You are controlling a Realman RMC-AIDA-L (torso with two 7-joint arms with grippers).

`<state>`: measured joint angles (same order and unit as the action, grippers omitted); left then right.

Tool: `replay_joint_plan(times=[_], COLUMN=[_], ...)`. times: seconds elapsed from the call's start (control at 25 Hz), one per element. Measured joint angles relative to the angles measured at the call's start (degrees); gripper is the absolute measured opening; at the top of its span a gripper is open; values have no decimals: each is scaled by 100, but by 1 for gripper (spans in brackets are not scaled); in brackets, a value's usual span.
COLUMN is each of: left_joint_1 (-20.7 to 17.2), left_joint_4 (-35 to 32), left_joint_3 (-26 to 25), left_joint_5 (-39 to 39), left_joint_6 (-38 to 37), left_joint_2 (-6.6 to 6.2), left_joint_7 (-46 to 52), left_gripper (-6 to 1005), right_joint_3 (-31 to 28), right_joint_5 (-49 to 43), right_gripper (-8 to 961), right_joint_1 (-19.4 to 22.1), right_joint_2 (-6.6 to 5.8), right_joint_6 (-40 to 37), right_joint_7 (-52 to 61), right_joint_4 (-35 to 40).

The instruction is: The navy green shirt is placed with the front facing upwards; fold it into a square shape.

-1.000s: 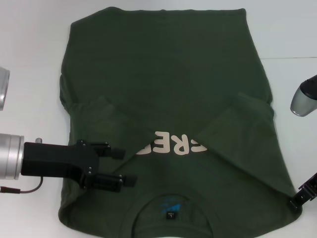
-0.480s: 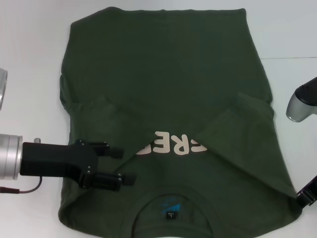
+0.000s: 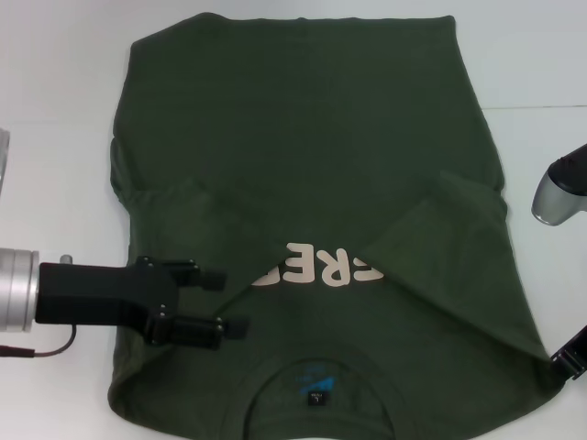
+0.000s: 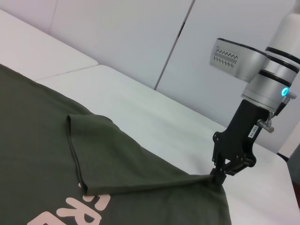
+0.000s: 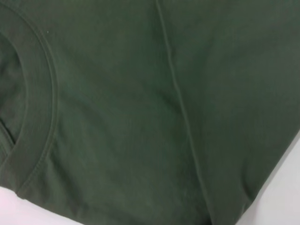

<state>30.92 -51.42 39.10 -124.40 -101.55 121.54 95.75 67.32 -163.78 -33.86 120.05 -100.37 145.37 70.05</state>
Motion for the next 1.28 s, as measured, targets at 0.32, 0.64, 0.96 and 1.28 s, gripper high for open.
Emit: replay_joint_plan(times=[0.32,0.64,0.96,1.28], left_joint_1=[-31,-393,-611,-615], left_joint_4=[-44,-1565,-2488,-2227], left_joint_3=[-681,-868,-236,468], left_joint_5=[-89,-1338,-2018,-2191], left_joint_6=[149,-252,-393,169], left_joint_2=[-109,-6,263,284], left_joint_7=[842,2061,2203,2284], left_gripper=[888,892,887,888], right_joint_3=[-70,-82,-96,-122], right_joint_5=[225,250,342,392], right_gripper=[30,31,30,30], right_joint_1=[53,-4,-42,-67], right_joint_2=[-33,-22,-18,-24], right_joint_6=[68,129,116,132], right_joint_7=[-242,-312,-309,-314], right_joint_4=[64,56,50,26])
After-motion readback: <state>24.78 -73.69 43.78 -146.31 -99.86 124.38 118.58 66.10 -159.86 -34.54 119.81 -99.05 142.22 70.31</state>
